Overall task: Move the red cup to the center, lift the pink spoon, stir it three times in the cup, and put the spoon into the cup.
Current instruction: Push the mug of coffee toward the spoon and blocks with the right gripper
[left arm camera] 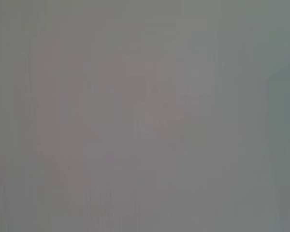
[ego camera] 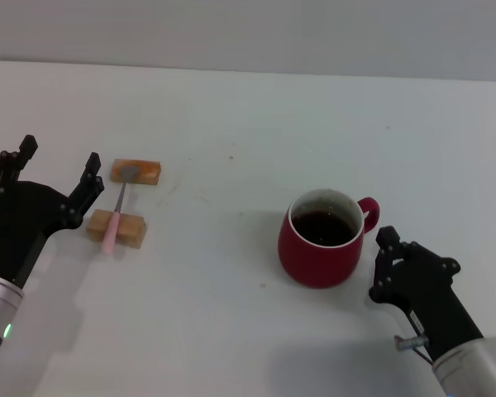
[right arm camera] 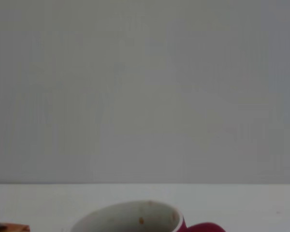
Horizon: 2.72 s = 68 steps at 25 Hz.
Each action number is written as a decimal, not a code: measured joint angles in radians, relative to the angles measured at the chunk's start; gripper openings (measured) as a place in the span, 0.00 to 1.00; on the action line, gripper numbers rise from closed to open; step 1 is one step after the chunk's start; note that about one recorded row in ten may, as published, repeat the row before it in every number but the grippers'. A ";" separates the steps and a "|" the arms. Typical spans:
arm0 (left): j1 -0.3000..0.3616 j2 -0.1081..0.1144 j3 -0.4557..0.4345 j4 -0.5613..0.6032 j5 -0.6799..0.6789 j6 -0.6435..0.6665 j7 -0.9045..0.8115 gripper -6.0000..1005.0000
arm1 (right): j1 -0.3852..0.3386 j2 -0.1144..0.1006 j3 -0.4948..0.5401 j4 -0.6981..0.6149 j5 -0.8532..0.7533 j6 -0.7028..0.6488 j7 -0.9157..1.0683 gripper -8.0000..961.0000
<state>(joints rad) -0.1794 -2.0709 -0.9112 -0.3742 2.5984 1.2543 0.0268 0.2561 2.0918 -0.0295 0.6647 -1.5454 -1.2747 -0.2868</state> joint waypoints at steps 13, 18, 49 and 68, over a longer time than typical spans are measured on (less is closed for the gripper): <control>0.003 -0.002 0.002 0.000 -0.001 -0.004 -0.001 0.86 | 0.057 0.000 0.020 0.001 -0.004 0.062 0.000 0.01; 0.001 -0.002 0.006 0.000 -0.001 -0.004 0.000 0.86 | 0.082 0.000 0.030 0.001 -0.005 0.087 0.000 0.01; -0.020 -0.003 0.008 0.009 0.000 -0.005 -0.006 0.86 | 0.032 -0.001 0.044 0.014 -0.033 0.091 0.000 0.01; -0.013 -0.003 0.011 0.003 0.000 0.002 -0.008 0.86 | 0.107 -0.001 0.056 0.018 -0.033 0.110 0.000 0.01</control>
<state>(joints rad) -0.1922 -2.0738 -0.9004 -0.3710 2.5986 1.2564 0.0184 0.3627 2.0910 0.0261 0.6826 -1.5785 -1.1643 -0.2869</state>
